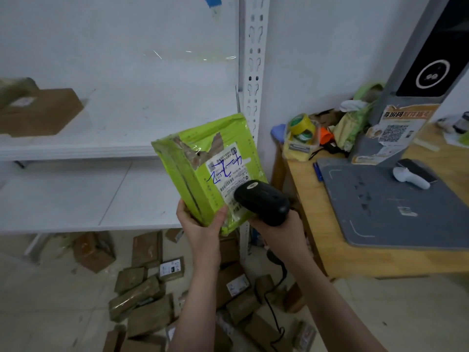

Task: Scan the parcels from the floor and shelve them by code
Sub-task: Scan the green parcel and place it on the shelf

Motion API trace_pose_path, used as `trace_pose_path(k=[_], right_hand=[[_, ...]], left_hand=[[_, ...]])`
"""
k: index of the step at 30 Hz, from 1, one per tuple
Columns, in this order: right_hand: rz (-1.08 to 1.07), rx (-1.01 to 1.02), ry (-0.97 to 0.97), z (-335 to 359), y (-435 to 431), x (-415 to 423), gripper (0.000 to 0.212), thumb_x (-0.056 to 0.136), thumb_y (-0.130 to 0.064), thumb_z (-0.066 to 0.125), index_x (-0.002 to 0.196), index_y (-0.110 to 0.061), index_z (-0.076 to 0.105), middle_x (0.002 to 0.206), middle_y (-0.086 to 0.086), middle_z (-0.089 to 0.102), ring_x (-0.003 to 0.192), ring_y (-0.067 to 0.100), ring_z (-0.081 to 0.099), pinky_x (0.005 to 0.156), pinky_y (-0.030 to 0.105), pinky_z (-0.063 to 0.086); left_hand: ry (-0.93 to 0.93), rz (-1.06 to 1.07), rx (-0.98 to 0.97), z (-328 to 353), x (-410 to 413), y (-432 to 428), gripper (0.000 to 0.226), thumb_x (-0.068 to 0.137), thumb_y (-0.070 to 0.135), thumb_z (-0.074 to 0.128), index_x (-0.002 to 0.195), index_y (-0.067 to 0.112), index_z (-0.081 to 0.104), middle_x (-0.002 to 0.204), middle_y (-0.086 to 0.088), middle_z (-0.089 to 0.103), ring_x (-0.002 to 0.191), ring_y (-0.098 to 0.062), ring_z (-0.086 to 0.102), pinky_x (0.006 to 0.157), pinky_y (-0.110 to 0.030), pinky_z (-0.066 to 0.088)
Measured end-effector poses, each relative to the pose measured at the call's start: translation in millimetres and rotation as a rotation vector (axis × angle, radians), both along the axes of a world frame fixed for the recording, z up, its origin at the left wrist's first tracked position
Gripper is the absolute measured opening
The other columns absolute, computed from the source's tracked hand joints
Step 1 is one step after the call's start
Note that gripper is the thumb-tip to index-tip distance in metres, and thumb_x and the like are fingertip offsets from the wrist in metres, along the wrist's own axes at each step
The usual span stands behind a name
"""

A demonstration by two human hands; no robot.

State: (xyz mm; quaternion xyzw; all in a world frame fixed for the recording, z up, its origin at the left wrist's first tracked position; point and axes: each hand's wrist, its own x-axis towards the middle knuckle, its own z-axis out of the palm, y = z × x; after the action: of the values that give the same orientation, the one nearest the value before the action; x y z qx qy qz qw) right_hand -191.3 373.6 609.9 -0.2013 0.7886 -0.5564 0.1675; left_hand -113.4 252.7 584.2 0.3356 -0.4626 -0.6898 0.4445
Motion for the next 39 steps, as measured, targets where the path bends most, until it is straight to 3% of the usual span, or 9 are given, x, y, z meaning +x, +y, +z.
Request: trace_pose_path(k=[4, 9, 12, 14, 19, 26, 30, 34, 39], right_hand=[[0.027, 0.029, 0.013, 1, -2, 7, 0.022, 0.083, -0.013, 0.076, 0.067, -0.02, 0.062, 0.05, -0.012, 0.058, 0.049, -0.002, 0.054, 0.047, 0.012, 0.039], [0.063, 0.039, 0.034, 4, -4, 15, 0.018, 0.082, -0.015, 0.078, 0.074, -0.025, 0.065, 0.059, -0.007, 0.062, 0.053, -0.003, 0.057, 0.05, 0.015, 0.04], [0.088, 0.061, 0.074, 10, -7, 17, 0.019, 0.081, -0.015, 0.078, 0.075, -0.025, 0.064, 0.064, -0.002, 0.066, 0.055, 0.002, 0.06, 0.051, 0.019, 0.045], [0.115, 0.095, 0.118, 13, -8, 17, 0.022, 0.081, -0.014, 0.078, 0.073, -0.026, 0.062, 0.065, -0.005, 0.065, 0.056, -0.002, 0.06, 0.05, 0.012, 0.043], [0.144, 0.133, 0.163, 15, -12, 14, 0.021, 0.082, -0.014, 0.077, 0.073, -0.024, 0.062, 0.065, -0.007, 0.063, 0.056, -0.005, 0.059, 0.048, 0.009, 0.042], [0.13, 0.179, 0.191, 17, -18, 8, 0.022, 0.082, -0.016, 0.078, 0.074, -0.027, 0.06, 0.073, -0.005, 0.067, 0.072, 0.007, 0.066, 0.063, 0.024, 0.054], [0.126, 0.188, 0.193, 16, -18, 2, 0.024, 0.082, -0.016, 0.078, 0.071, -0.027, 0.06, 0.066, -0.009, 0.064, 0.06, -0.002, 0.061, 0.053, 0.012, 0.045], [0.11, 0.145, 0.151, 14, -17, -3, 0.026, 0.082, -0.014, 0.078, 0.07, -0.027, 0.06, 0.061, -0.01, 0.06, 0.053, -0.008, 0.057, 0.046, 0.009, 0.039], [0.081, 0.081, 0.116, 11, -16, -9, 0.023, 0.08, -0.014, 0.079, 0.071, -0.027, 0.064, 0.057, -0.008, 0.062, 0.052, -0.001, 0.059, 0.05, 0.017, 0.043]], left_hand=[[0.056, 0.065, 0.091, -2, 7, 0, 0.081, 0.081, -0.002, 0.075, 0.146, 0.016, 0.032, 0.142, -0.013, 0.051, 0.128, -0.03, 0.053, 0.103, -0.038, 0.049], [0.081, 0.09, 0.079, -1, 18, -8, 0.1, 0.059, 0.024, 0.081, 0.145, 0.017, 0.032, 0.14, -0.013, 0.053, 0.125, -0.029, 0.056, 0.102, -0.037, 0.05], [0.077, 0.082, 0.085, -3, 21, -11, 0.098, 0.066, 0.015, 0.084, 0.148, 0.015, 0.03, 0.142, -0.014, 0.051, 0.127, -0.031, 0.054, 0.107, -0.045, 0.047], [0.077, 0.081, 0.087, -3, 22, -11, 0.093, 0.072, 0.01, 0.083, 0.148, 0.016, 0.03, 0.142, -0.013, 0.051, 0.127, -0.031, 0.054, 0.108, -0.047, 0.046], [0.077, 0.092, 0.091, 0, 23, -13, 0.096, 0.063, 0.025, 0.08, 0.147, 0.02, 0.032, 0.14, -0.008, 0.053, 0.124, -0.026, 0.057, 0.104, -0.042, 0.05], [0.084, 0.099, 0.102, -2, 18, -18, 0.082, 0.081, 0.003, 0.078, 0.146, 0.019, 0.032, 0.14, -0.01, 0.053, 0.124, -0.025, 0.057, 0.096, -0.031, 0.051], [0.081, 0.11, 0.108, 0, 13, -16, 0.087, 0.074, 0.011, 0.083, 0.145, 0.018, 0.033, 0.138, -0.009, 0.054, 0.121, -0.023, 0.058, 0.094, -0.03, 0.052], [0.065, 0.138, 0.145, 1, 6, -15, 0.076, 0.081, 0.007, 0.078, 0.144, 0.019, 0.036, 0.137, -0.009, 0.055, 0.12, -0.024, 0.059, 0.097, -0.034, 0.052], [0.045, 0.141, 0.172, 2, 0, -15, 0.076, 0.083, 0.007, 0.077, 0.146, 0.017, 0.034, 0.135, -0.007, 0.055, 0.115, -0.021, 0.06, 0.075, -0.015, 0.053]])
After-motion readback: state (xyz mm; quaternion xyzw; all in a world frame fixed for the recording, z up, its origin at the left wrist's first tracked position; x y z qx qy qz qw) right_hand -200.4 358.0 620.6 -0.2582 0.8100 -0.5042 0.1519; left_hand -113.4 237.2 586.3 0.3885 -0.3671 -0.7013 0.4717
